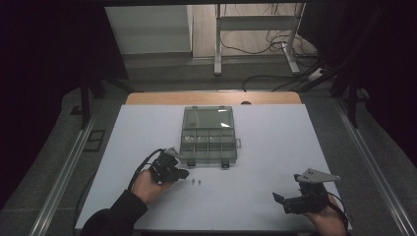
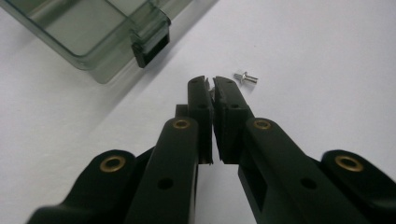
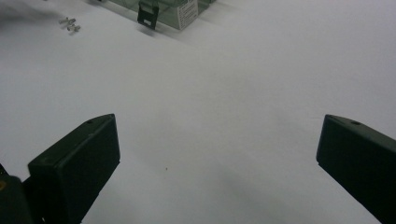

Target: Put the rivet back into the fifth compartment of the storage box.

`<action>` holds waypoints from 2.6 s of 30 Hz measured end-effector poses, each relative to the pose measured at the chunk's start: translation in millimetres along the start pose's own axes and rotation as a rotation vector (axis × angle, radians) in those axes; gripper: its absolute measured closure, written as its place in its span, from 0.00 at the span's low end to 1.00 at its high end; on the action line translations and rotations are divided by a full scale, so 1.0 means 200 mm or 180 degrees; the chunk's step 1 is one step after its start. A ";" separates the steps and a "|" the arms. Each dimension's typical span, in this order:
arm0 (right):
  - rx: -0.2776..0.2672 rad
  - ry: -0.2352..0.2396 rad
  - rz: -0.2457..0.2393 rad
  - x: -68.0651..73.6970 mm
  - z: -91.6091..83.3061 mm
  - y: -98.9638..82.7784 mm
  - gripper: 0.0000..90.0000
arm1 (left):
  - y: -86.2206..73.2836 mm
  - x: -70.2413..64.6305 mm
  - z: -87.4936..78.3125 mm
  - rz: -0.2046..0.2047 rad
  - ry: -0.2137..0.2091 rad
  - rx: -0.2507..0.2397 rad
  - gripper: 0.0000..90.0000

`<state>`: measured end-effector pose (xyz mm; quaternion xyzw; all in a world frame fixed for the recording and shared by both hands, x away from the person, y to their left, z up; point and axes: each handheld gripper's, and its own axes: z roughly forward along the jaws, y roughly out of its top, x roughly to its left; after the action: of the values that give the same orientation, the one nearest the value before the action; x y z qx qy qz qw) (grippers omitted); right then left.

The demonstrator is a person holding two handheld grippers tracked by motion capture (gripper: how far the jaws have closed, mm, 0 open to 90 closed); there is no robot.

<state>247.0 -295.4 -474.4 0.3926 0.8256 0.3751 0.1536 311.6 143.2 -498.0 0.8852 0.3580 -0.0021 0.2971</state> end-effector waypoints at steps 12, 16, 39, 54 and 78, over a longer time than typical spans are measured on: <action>-0.0045 -0.0107 0.0049 -0.01 -0.02 -0.01 0.00 | 0.04 0.03 -0.07 -0.0005 0.0072 -0.0090 0.97; -0.0044 -0.0135 0.0056 -0.01 -0.03 -0.01 0.00 | 0.06 0.04 -0.08 -0.0019 0.0102 -0.0105 0.97; -0.0114 -0.0155 0.0128 -0.02 -0.07 -0.02 0.00 | 0.20 0.12 -0.13 -0.0020 0.0286 -0.0237 0.97; -0.0108 -0.0153 0.0149 -0.03 -0.06 -0.02 0.00 | 0.29 0.17 -0.08 -0.0008 0.0403 -0.0261 0.97; -0.0092 -0.0138 0.0152 -0.03 -0.06 -0.02 0.00 | 0.28 0.25 0.08 -0.0122 0.0471 -0.0138 0.96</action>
<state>241.9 -307.2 -469.0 0.4179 0.8069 0.3820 0.1682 386.4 134.7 -492.7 0.8693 0.3958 0.0655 0.2889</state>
